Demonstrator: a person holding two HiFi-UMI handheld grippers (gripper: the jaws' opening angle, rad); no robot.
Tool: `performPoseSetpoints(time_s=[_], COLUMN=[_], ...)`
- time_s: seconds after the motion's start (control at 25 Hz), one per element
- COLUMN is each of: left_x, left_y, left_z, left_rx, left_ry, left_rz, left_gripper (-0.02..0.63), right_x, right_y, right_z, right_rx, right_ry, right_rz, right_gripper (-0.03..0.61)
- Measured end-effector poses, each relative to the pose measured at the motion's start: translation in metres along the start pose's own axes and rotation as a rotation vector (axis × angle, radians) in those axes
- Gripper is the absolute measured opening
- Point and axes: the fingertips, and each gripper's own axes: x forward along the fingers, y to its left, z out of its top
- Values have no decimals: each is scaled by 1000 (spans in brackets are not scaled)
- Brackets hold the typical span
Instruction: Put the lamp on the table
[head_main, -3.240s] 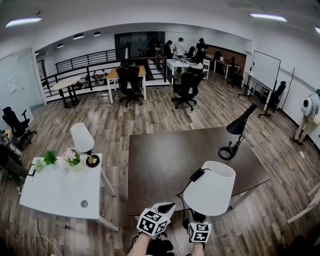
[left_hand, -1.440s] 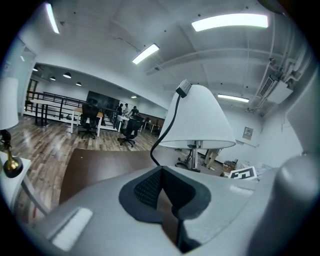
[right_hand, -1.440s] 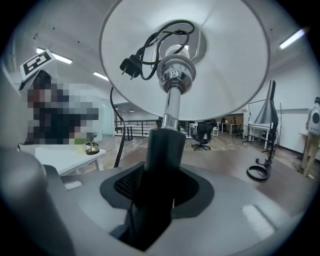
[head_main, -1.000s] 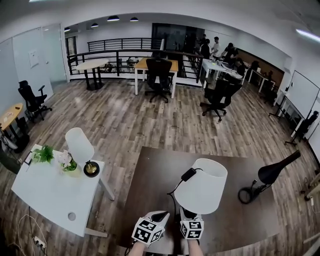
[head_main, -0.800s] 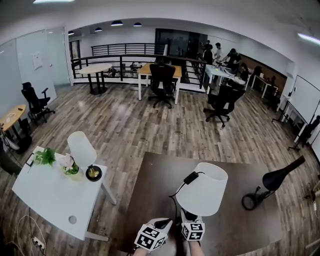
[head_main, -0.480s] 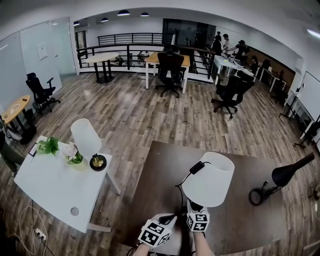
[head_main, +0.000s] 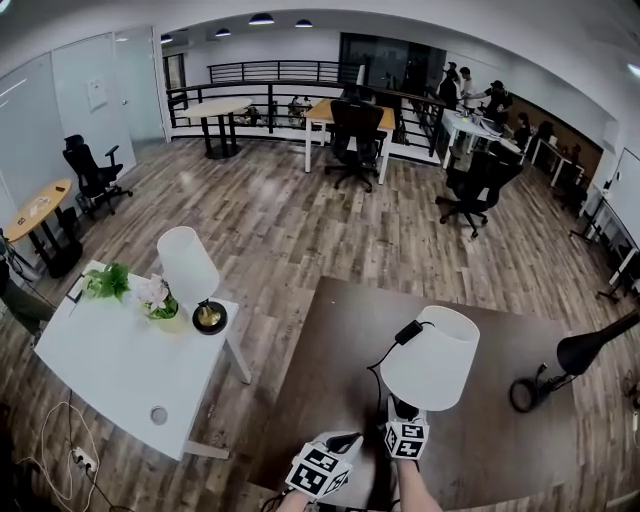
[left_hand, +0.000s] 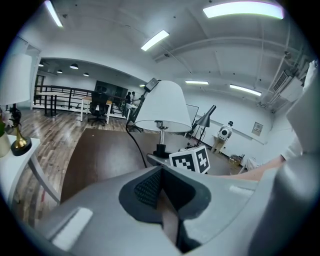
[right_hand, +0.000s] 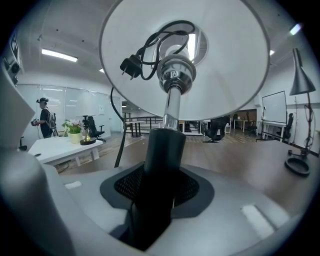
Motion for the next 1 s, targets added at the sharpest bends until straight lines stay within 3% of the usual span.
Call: performPoseSetpoints(time_s=[0.28,1.0], left_x=[-6,-3], left_y=[-4,-31], left_z=[-9,-41], left_rx=[-5,-22], left_ry=[-12,8], left_rz=[6,-43], left_gripper=[0,0], right_x=[-10,-24], right_y=[7,11], right_z=[-21,-26], right_rx=[-3,-74], right_ry=[11,20], right_rz=[-9,-14], right_gripper=[179,166])
